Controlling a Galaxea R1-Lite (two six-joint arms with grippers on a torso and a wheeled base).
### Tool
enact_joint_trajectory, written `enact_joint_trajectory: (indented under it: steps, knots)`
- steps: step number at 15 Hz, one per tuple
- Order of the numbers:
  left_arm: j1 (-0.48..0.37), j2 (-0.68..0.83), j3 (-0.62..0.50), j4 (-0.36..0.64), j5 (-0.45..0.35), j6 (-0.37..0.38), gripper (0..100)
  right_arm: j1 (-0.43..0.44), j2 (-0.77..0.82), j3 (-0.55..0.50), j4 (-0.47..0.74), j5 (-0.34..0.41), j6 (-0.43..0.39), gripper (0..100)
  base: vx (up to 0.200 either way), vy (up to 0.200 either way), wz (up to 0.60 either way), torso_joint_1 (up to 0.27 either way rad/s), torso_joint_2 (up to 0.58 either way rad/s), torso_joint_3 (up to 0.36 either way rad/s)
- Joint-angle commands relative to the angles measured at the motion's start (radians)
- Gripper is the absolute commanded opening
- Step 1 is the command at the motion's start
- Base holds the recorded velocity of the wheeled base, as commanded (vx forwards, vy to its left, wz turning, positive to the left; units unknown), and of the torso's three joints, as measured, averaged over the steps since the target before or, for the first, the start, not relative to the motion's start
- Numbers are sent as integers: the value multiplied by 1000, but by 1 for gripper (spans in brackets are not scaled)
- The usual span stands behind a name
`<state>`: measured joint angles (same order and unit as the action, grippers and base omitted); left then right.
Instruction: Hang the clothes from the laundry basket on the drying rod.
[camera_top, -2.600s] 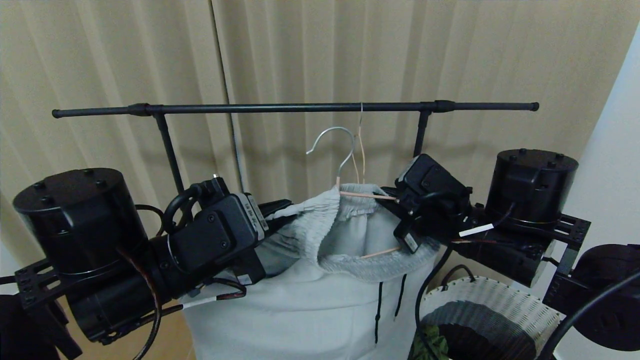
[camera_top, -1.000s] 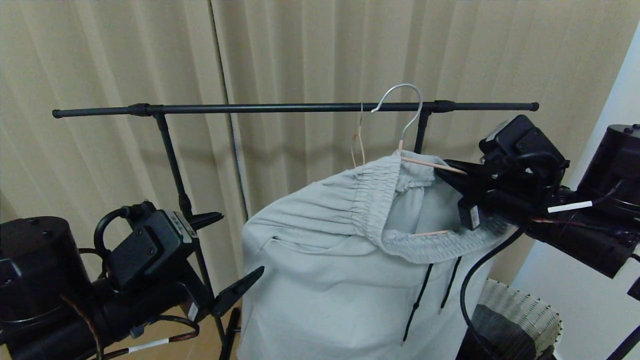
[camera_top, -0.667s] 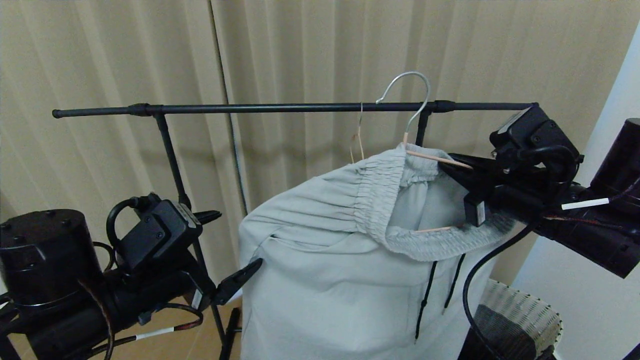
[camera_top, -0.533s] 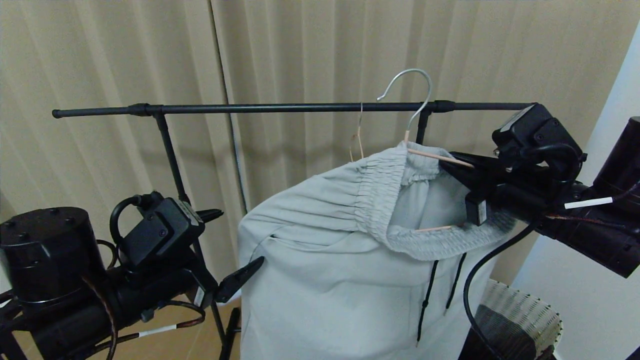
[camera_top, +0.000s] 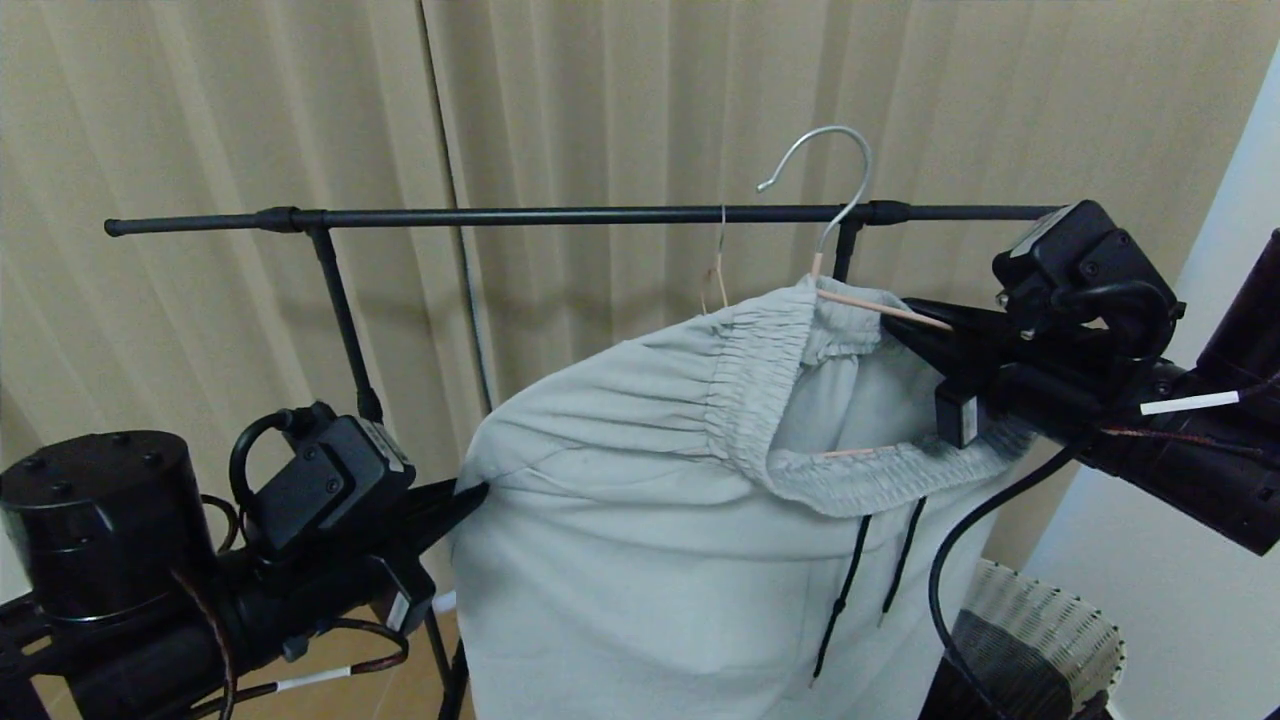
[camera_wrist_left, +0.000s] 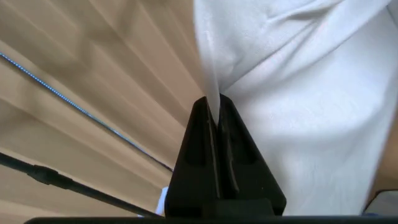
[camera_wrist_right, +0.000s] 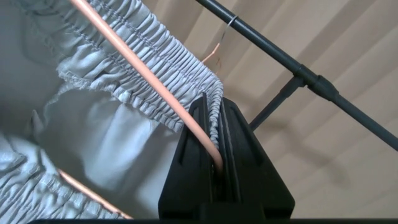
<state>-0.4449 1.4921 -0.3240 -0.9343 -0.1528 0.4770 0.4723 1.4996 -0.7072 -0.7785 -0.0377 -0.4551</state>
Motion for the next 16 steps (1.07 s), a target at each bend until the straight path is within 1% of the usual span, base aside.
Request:
enact_joint_trajectory:
  steps: [1, 3, 6, 12, 13, 16]
  knots:
    - [8, -20, 39, 0, 2, 2, 0, -4, -2, 0, -1, -1, 0, 0, 0, 0, 0, 0, 0, 0]
    - [48, -32, 62, 0, 4, 3, 0, -23, -5, 0, 1, -2, 0, 0, 0, 0, 0, 0, 0, 0]
    - [117, -33, 83, 0, 4, 29, 0, -49, -7, 0, 1, -2, 0, 0, 0, 0, 0, 0, 0, 0]
    - [121, -35, 86, 0, 6, 49, 0, -50, -5, 0, 2, -2, 0, 0, 0, 0, 0, 0, 0, 0]
    - [121, -35, 86, 2, 6, 52, 100, -50, -7, 2, 2, -2, 0, 0, 0, 0, 0, 0, 0, 0]
    - [118, -41, 88, 2, 2, 51, 100, -50, -4, 2, 13, -7, 0, 0, 0, 0, 0, 0, 0, 0]
